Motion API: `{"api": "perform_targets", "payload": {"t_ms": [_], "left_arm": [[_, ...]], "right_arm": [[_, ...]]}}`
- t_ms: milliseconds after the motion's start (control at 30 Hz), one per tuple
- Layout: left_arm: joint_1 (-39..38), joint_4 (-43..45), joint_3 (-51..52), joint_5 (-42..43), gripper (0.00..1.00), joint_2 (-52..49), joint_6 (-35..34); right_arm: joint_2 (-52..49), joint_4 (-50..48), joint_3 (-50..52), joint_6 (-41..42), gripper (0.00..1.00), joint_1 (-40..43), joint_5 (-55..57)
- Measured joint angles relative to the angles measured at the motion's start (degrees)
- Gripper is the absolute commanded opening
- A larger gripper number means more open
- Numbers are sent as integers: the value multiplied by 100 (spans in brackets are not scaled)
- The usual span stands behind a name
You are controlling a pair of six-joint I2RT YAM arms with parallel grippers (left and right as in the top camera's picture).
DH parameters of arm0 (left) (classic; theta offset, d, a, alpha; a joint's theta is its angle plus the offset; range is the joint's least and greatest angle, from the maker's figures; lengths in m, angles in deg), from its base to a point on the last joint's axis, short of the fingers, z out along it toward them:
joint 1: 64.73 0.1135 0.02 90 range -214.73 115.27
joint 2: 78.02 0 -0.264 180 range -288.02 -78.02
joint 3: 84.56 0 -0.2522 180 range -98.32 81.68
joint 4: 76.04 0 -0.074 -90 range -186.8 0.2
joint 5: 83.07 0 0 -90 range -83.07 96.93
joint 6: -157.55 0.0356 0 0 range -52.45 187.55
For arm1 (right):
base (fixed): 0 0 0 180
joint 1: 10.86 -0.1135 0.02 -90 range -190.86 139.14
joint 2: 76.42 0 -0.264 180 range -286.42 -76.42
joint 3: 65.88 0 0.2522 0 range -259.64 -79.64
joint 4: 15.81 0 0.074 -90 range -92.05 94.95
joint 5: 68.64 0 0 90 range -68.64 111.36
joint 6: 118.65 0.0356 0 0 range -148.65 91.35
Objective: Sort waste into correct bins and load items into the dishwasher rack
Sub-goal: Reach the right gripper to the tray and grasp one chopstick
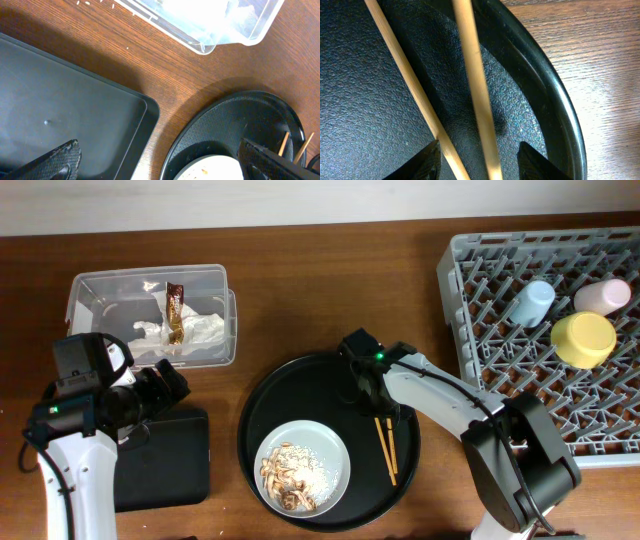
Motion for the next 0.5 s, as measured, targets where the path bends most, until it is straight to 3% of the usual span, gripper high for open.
{"api": "perform_targets", "payload": {"t_ms": [100,200,267,500], "left_arm": [[0,0,0,0,99,0,0],[2,4,0,0,99,0,0],[0,-2,0,2,99,0,0],[0,-2,0,2,99,0,0]], "right_arm": [[0,133,-4,-7,44,0,0],[-4,651,-170,-2,45,0,-2],[-2,922,-498,-55,52,0,0],[-2,802,-857,-240,52,0,0]]}}
